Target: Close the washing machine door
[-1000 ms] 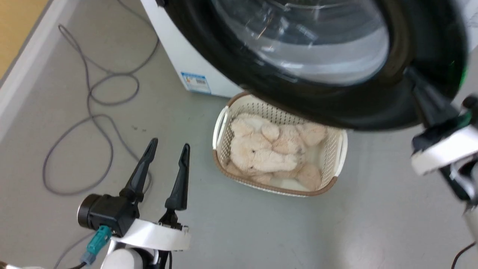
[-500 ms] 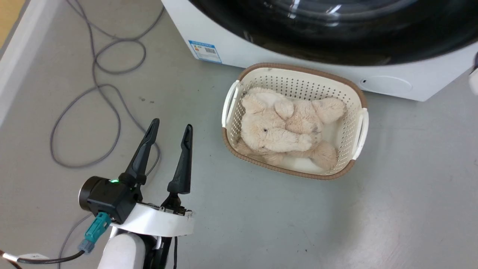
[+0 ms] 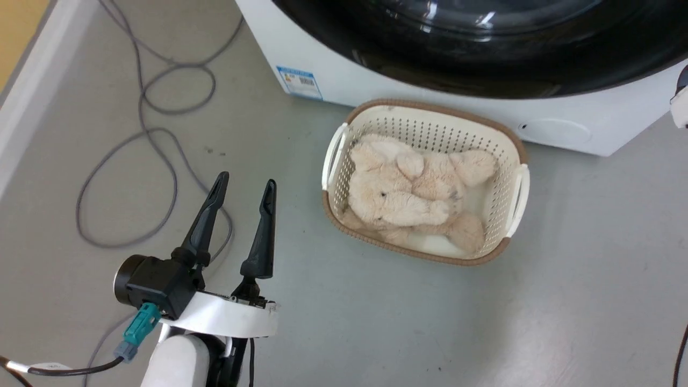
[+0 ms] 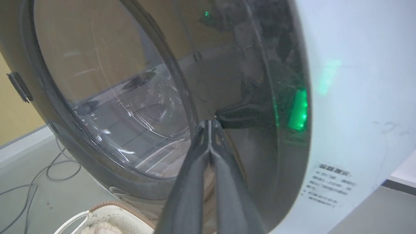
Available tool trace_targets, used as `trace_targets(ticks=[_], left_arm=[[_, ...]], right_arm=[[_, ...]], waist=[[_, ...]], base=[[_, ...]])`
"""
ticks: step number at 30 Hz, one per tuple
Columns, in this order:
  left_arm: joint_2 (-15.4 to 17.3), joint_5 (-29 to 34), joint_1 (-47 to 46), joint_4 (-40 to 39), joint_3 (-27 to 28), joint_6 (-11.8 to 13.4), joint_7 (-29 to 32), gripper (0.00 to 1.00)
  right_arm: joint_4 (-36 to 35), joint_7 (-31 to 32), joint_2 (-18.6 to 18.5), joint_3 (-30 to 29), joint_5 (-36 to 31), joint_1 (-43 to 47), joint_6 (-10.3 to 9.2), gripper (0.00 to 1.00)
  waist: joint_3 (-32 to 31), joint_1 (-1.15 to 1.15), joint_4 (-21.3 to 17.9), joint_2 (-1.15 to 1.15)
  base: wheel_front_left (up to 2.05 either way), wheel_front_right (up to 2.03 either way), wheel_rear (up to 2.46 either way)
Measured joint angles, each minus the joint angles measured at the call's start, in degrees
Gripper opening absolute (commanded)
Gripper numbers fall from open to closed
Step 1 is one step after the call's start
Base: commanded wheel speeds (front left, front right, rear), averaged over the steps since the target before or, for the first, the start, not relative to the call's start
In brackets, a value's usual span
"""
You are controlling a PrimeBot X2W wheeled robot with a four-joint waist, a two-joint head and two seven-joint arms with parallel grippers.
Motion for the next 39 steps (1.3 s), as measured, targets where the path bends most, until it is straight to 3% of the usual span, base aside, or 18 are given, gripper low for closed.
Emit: trace_targets(ticks=[6, 14, 29, 37, 38, 39], left_arm=[[-0.03, 0.27, 1.47, 1.49, 0.93, 0.00, 0.00, 1.00], [-0.08, 1.68, 5.06, 3.32, 3.45, 0.00, 0.00, 1.00], [-0.13, 2.04, 10.72, 6.36, 5.87, 1.08, 0.00, 1.00], [-0.14, 1.54, 12.30, 7.20, 5.53, 1.59, 0.00, 1.00], [-0.14, 1.52, 12.72, 7.53, 5.30, 1.59, 0.00, 1.00], [-0.14, 1.48, 12.89, 7.61, 5.22, 1.59, 0.00, 1.00]], right_arm=[[0.67, -3.75, 1.23, 0.74, 0.33, 4.21, -0.54, 0.00], [-3.45, -7.65, 5.32, 2.37, 2.38, 17.02, -0.54, 0.00], [-18.23, -9.50, 17.98, -8.06, -5.98, 40.72, -0.55, 0.00], [-22.69, -10.09, 20.65, -9.85, -10.57, 49.35, -0.55, 0.00], [-23.03, -10.49, 20.95, -10.40, -11.51, 51.80, -0.55, 0.42], [-23.47, -10.57, 21.02, -10.59, -11.85, 52.70, -0.55, 1.00]], waist=[[-4.09, 0.00, -1.49, 0.00], [-11.53, -0.01, -4.81, 0.00], [-21.54, -0.01, -11.71, 0.00], [-23.42, -0.01, -12.57, 0.00], [-23.80, -0.01, -12.55, 0.00], [-23.98, -0.01, -12.53, 0.00]], base=[[0.00, 0.00, 0.00], [0.00, 0.00, 0.00], [0.00, 0.00, 0.00], [0.00, 0.00, 0.00], [0.00, 0.00, 0.00], [0.00, 0.00, 0.00]])
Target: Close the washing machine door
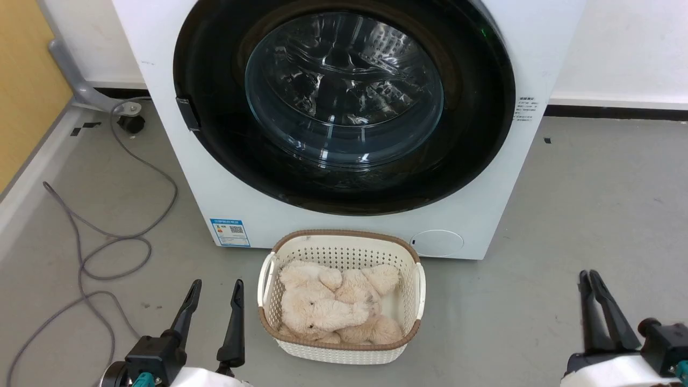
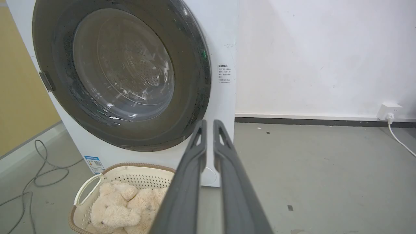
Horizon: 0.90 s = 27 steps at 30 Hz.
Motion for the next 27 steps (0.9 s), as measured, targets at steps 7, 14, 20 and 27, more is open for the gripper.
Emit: trace_targets(ticks=[7, 14, 20, 27], left_arm=[[0.00, -0.43, 0.14, 0.04, -0.14, 0.16, 0.00, 1.00], [0.00, -0.47, 0.19, -0.09, -0.41, 0.68, 0.00, 1.00], [0.00, -0.46, 0.19, -0.32, -0.10, 0.69, 0.00, 1.00], [0.00, -0.53, 0.18, -0.58, 0.02, 0.66, 0.10, 0.00]], right_arm=[[-0.13, -0.18, 0.09, 0.49, 0.65, 1.20, 0.00, 1.00], [-0.12, -0.20, 0.10, 0.87, 0.97, 1.24, 0.00, 1.00], [-0.27, -0.42, 0.11, 1.45, 1.08, 1.24, 0.00, 1.00], [-0.35, -0.38, 0.11, 1.48, 1.05, 1.17, 0.00, 0.00]], waist=[[-0.37, 0.00, 0.01, 0.00], [-0.45, 0.00, 0.18, 0.00], [-0.29, 0.00, 0.32, 0.00], [-0.14, 0.00, 0.33, 0.00]], base=[[0.00, 0.00, 0.00], [0.00, 0.00, 0.00], [0.00, 0.00, 0.00], [0.00, 0.00, 0.00]])
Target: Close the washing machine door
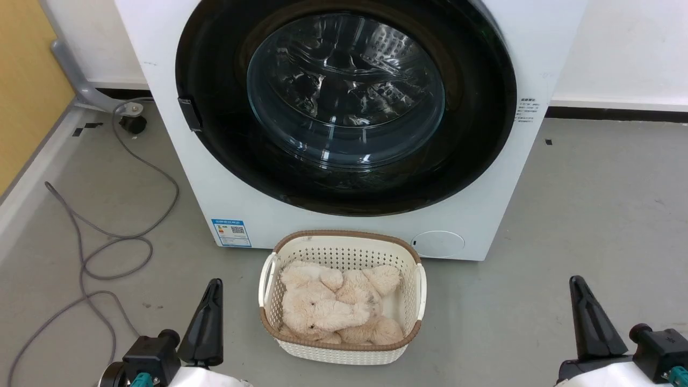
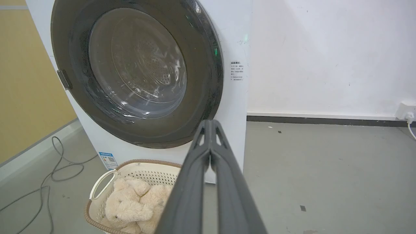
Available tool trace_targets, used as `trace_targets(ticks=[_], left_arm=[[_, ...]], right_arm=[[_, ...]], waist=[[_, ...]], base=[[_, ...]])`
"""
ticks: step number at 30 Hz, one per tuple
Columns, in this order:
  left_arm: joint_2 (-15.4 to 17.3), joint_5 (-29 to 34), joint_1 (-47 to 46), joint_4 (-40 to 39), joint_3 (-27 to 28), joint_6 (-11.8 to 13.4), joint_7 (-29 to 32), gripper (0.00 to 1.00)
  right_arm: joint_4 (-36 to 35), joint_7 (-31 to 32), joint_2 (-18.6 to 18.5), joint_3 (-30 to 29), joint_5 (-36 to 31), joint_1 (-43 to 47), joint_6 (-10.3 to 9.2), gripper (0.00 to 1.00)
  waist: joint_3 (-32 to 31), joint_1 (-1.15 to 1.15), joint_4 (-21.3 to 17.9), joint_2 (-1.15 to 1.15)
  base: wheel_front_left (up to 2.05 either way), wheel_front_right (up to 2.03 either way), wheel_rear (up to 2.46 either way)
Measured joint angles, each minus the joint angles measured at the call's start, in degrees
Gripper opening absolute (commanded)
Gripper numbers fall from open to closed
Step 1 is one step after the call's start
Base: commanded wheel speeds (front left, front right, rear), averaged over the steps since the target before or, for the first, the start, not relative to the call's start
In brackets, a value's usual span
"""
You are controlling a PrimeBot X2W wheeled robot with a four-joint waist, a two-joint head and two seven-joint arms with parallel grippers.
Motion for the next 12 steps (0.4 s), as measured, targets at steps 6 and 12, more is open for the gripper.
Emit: trace_targets(ticks=[6, 12], left_arm=[[0.00, 0.18, 0.00, -0.09, 0.07, 0.02, 0.75, 0.00], [0.00, 0.69, -0.01, -0.31, 0.13, 0.30, 1.52, 0.00]], right_arm=[[-0.04, 0.76, -0.01, 0.22, -0.16, -0.01, 0.00, 0.00], [-0.24, 1.51, -0.01, 0.49, -0.29, -0.02, 0.00, 0.00]], waist=[[-0.02, 0.00, -0.13, 0.00], [-0.04, 0.00, -0.25, 0.00]], base=[[0.00, 0.00, 0.00], [0.00, 0.00, 0.00]])
